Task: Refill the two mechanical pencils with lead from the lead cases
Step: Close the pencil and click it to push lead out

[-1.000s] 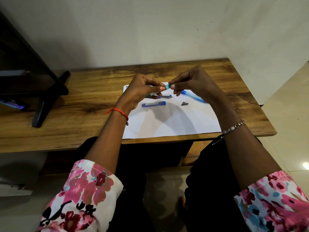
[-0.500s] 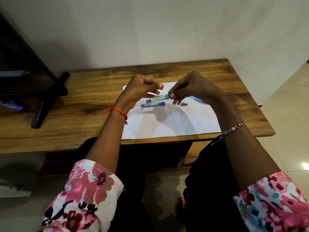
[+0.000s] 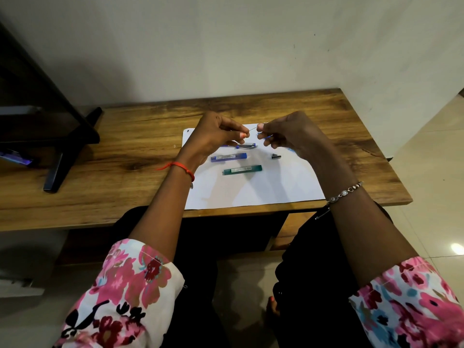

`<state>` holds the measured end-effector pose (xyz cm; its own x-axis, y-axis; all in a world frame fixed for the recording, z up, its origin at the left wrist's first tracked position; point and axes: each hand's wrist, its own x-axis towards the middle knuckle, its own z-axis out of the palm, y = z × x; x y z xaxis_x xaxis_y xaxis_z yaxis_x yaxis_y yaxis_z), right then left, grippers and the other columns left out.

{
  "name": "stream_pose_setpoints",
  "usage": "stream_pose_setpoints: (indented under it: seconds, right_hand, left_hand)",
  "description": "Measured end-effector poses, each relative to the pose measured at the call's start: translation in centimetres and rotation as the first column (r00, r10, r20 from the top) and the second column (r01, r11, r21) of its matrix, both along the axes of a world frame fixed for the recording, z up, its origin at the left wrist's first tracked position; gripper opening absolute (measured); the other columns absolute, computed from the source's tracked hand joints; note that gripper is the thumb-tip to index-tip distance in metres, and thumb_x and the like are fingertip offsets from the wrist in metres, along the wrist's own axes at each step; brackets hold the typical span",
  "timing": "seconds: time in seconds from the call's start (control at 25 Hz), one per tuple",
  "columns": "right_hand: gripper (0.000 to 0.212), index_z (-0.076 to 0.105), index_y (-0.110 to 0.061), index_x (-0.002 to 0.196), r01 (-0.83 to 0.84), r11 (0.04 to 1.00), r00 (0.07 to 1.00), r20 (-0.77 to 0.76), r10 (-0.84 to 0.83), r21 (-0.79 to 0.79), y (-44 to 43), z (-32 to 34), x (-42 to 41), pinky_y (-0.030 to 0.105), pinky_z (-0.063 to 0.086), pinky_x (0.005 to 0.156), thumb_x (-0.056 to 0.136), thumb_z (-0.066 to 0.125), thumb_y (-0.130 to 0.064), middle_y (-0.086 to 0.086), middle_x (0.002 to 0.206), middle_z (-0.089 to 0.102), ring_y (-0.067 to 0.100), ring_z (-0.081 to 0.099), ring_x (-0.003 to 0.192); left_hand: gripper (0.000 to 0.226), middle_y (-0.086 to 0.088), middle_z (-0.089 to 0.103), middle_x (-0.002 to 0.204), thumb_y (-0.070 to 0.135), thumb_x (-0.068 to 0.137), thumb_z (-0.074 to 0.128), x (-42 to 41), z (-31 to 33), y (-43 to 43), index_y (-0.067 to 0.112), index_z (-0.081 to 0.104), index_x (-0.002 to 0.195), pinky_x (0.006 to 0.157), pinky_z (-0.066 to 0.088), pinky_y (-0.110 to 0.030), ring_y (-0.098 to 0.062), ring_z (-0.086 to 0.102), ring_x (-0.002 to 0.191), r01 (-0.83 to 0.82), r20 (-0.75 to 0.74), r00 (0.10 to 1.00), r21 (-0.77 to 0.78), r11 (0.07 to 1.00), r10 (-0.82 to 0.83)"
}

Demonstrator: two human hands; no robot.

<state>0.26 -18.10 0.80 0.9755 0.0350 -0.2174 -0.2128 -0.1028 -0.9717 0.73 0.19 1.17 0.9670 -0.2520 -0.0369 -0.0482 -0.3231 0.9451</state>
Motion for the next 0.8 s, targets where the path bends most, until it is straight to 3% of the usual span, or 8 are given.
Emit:
stream_pose_setpoints:
  seconds: [0.16,0.24,0.32,0.4,0.52,0.64,0.8]
  right_hand:
    - [0.006,0.066,0.0,0.079,0.057,0.993,0.995,-0.089,-0.047,0.106,0.7,0.2,-0.1,0.018,0.051,0.052,0.084,0.067,-0.005,0.011,0.077,0.068,0.013,0.063,0.05]
    - [0.006,0.066,0.0,0.079,0.101,0.987,0.993,-0.07,-0.093,0.125,0.6,0.3,0.0,0.019,0.052,0.051,0.084,0.065,-0.003,0.012,0.078,0.068,0.014,0.065,0.05]
    - [0.007,0.066,0.005,0.083,0.178,0.978,0.984,-0.014,-0.178,0.111,0.4,0.3,0.1,0.018,0.052,0.051,0.085,0.063,-0.001,0.013,0.077,0.067,0.013,0.066,0.049]
    - [0.008,0.065,0.009,0.087,0.227,0.967,0.971,0.045,-0.233,0.111,0.2,0.3,0.1,0.018,0.053,0.05,0.084,0.061,0.002,0.014,0.076,0.066,0.013,0.066,0.047]
    - [0.007,0.065,0.007,0.08,0.235,0.967,0.963,0.108,-0.245,0.098,0.2,0.4,-0.1,0.019,0.052,0.048,0.084,0.059,0.006,0.014,0.074,0.066,0.013,0.066,0.046]
    - [0.018,0.065,-0.001,0.067,0.238,0.966,0.954,0.164,-0.253,0.102,0.3,0.7,0.0,0.021,0.052,0.049,0.083,0.06,0.006,0.011,0.07,0.067,0.014,0.065,0.048]
    - [0.007,0.069,-0.001,0.074,0.327,0.915,0.872,0.296,-0.389,0.237,0.4,1.2,0.3,0.022,0.051,0.049,0.08,0.067,0.003,0.003,0.06,0.067,0.015,0.063,0.049]
  left_hand:
    - [0.021,0.013,0.07,0.063,-0.002,0.078,0.066,0.2,-0.1,-0.1,0.002,0.069,0.098,0.067,0.056,-0.016,-0.003,0.067,0.063,0.01,0.021,1.0,0.019,1.0,-0.01]
    - [0.021,0.001,0.073,0.077,0.0,0.077,0.069,0.3,-0.3,-0.2,0.003,0.07,0.097,0.077,0.056,-0.024,-0.008,0.067,0.074,-0.015,0.05,0.999,0.062,0.998,0.012]
    - [0.02,-0.011,0.07,0.095,0.004,0.076,0.071,0.7,-1.2,-0.2,0.004,0.071,0.096,0.083,0.05,-0.028,-0.017,0.065,0.089,-0.057,0.173,0.985,0.302,0.952,0.004]
    - [0.021,-0.013,0.066,0.107,0.009,0.078,0.07,1.2,-2.3,-0.2,0.007,0.07,0.098,0.085,0.046,-0.03,-0.023,0.06,0.1,-0.091,0.251,0.966,0.552,0.829,-0.06]
    - [0.022,-0.013,0.062,0.113,0.007,0.084,0.062,1.3,-3.2,-0.7,0.007,0.067,0.105,0.086,0.045,-0.032,-0.027,0.058,0.103,-0.066,0.239,0.962,0.671,0.738,-0.132]
    - [0.019,-0.013,0.063,0.109,0.006,0.086,0.058,1.5,-3.4,-1.1,0.005,0.067,0.103,0.078,0.042,-0.029,-0.027,0.058,0.1,-0.095,0.279,0.949,0.694,0.714,-0.145]
    - [0.012,-0.01,0.066,0.097,0.005,0.083,0.061,1.9,-2.2,-1.1,0.002,0.068,0.092,0.076,0.046,-0.027,-0.02,0.057,0.081,-0.17,0.331,0.943,0.404,0.899,0.03]
